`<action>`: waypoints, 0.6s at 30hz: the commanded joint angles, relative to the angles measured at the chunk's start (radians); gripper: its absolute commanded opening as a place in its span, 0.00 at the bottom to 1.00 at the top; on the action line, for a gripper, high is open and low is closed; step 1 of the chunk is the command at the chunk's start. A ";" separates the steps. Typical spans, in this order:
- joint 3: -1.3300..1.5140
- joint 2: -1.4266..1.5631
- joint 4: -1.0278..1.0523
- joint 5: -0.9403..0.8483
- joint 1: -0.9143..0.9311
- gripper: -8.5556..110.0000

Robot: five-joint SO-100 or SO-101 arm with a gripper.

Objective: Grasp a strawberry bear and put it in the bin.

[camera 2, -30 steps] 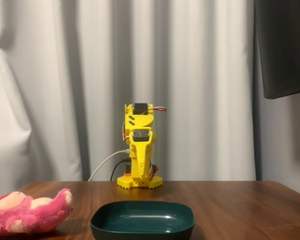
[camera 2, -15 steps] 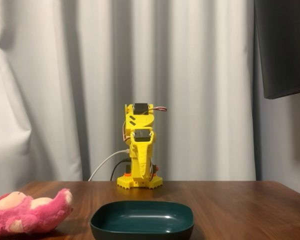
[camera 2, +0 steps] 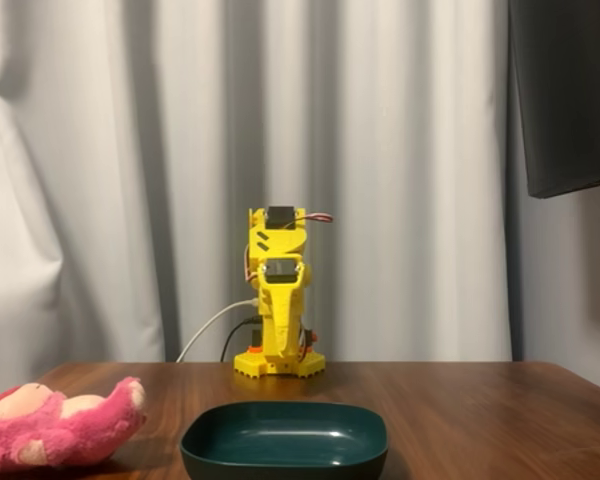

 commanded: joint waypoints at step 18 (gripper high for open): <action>-0.778 -0.592 0.112 -0.075 -0.377 0.15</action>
